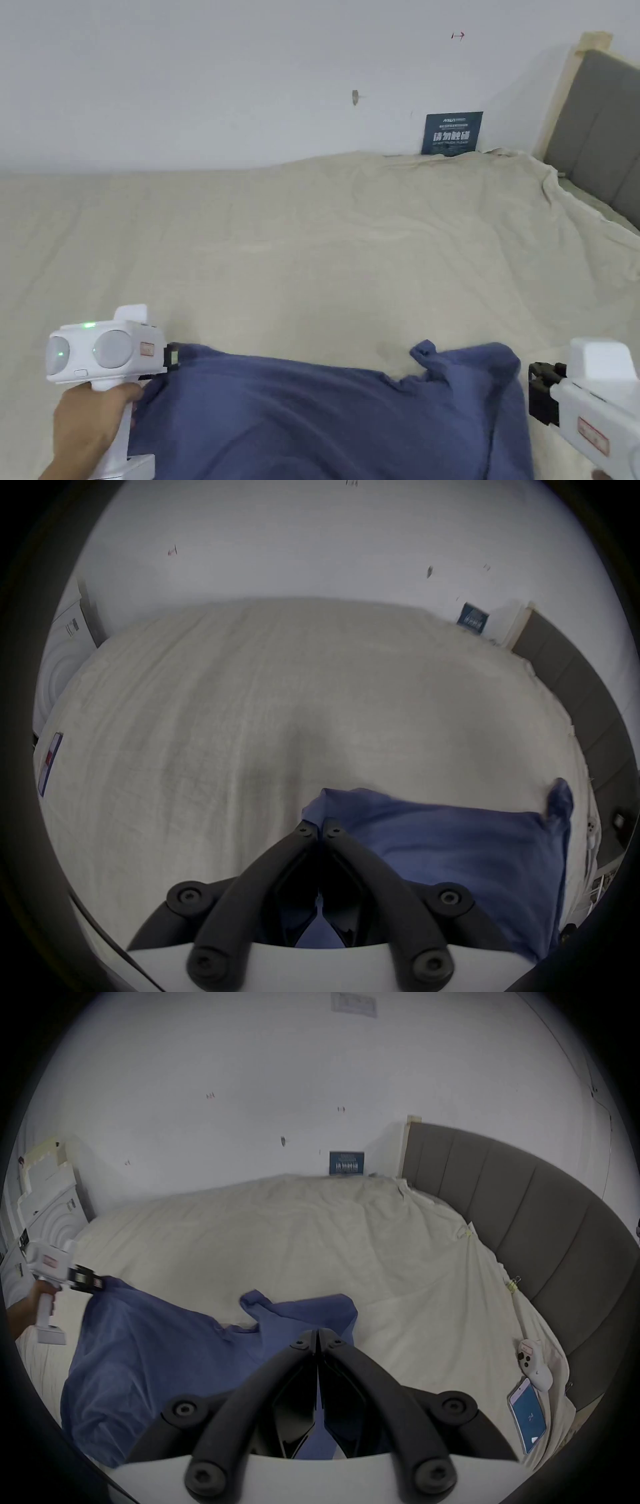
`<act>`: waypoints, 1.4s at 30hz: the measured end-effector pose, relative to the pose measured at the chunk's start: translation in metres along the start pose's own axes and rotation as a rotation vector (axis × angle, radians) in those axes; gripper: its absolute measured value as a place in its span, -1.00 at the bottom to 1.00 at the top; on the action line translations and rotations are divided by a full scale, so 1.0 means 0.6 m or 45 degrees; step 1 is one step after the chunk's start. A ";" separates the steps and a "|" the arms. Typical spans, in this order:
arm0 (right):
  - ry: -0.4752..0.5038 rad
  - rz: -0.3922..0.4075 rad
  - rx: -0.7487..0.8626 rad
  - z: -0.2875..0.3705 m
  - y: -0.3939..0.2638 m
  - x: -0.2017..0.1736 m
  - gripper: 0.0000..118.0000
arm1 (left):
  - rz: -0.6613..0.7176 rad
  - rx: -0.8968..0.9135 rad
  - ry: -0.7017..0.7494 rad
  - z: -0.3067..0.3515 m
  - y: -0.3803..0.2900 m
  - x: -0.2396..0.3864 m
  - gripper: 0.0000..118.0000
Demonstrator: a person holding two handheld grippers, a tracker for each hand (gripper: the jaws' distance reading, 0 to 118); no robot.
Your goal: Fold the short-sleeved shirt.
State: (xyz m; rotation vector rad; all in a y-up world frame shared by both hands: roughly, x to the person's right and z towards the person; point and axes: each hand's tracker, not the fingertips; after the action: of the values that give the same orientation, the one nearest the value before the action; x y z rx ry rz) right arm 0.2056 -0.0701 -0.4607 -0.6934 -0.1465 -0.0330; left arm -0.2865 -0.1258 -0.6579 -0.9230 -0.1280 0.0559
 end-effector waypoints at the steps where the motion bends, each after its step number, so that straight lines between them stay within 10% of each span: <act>1: -0.004 -0.008 -0.040 -0.017 0.004 0.005 -0.88 | -0.006 0.008 -0.025 0.017 0.000 0.001 -1.00; 5: -0.035 -0.137 -0.173 -0.097 0.017 0.026 0.62 | -0.031 0.065 -0.067 0.086 0.002 0.012 -1.00; 6: -0.062 -0.160 -0.203 -0.118 0.018 0.028 0.63 | -0.036 0.069 -0.072 0.097 0.002 0.015 -1.00; 15: -0.151 -0.074 -0.426 -0.218 -0.007 0.012 0.24 | -0.047 0.087 -0.079 0.113 0.004 0.021 -1.00; 20: -0.131 -0.002 -0.482 -0.231 -0.032 0.009 -0.94 | -0.059 0.084 -0.081 0.116 -0.002 0.027 -1.00; 42: 0.187 -0.030 0.309 0.172 0.176 0.038 -0.97 | 0.090 0.399 -0.014 0.410 0.017 -0.035 -1.00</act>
State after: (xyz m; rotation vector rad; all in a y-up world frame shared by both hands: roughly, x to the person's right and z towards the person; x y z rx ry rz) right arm 0.2237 0.0774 -0.4460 -0.4447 -0.0167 -0.0869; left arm -0.3404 0.0730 -0.5209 -0.6140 -0.0933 0.1429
